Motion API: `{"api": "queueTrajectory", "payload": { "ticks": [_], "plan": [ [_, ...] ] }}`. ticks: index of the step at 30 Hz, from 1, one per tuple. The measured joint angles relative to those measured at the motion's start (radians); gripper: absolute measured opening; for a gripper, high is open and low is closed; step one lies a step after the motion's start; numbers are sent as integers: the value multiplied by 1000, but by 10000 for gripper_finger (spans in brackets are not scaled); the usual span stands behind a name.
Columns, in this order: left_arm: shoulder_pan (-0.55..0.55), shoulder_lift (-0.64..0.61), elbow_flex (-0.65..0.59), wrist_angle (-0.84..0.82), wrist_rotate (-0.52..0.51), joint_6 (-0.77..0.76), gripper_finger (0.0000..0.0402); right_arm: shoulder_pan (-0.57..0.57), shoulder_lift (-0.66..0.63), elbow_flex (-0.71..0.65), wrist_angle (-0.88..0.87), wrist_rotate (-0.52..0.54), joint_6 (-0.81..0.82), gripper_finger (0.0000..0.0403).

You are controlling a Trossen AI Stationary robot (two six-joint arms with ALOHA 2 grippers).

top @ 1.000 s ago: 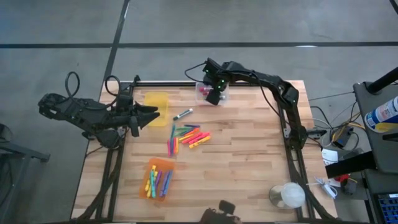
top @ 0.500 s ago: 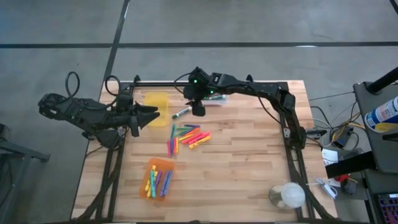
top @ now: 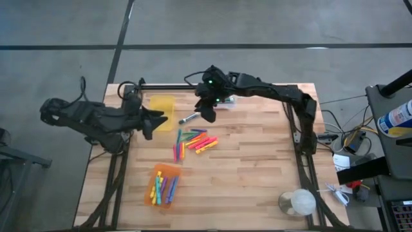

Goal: Pick & Place Markers
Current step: Put the dark green marker into the transparent bin

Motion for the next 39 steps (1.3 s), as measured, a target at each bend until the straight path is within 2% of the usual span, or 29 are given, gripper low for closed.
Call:
{"api": "queueTrajectory", "payload": {
  "ticks": [2, 8, 11, 19, 25, 32, 39],
  "plan": [
    [51, 10, 0, -34, 40, 5, 181, 12, -49, -11, -7, 1, 19, 85],
    [262, 80, 0, -47, 287, 142, 181, 55, -168, -19, -15, 1, 138, 73],
    [374, 136, 0, -49, 420, 220, 181, 80, -204, -22, -16, 19, 197, 84],
    [638, 341, 0, -47, 671, 368, 181, 152, -275, -22, 17, 47, 248, 132],
    [736, 514, 0, -42, 706, 462, 181, 194, -328, -19, 118, 46, 243, 152],
    [751, 701, 0, -37, 680, 532, 181, 208, -361, -19, 159, 47, 243, 156],
    [754, 805, 0, -14, 669, 566, 181, 208, -359, -19, 158, 50, 258, 154]
  ]
}}
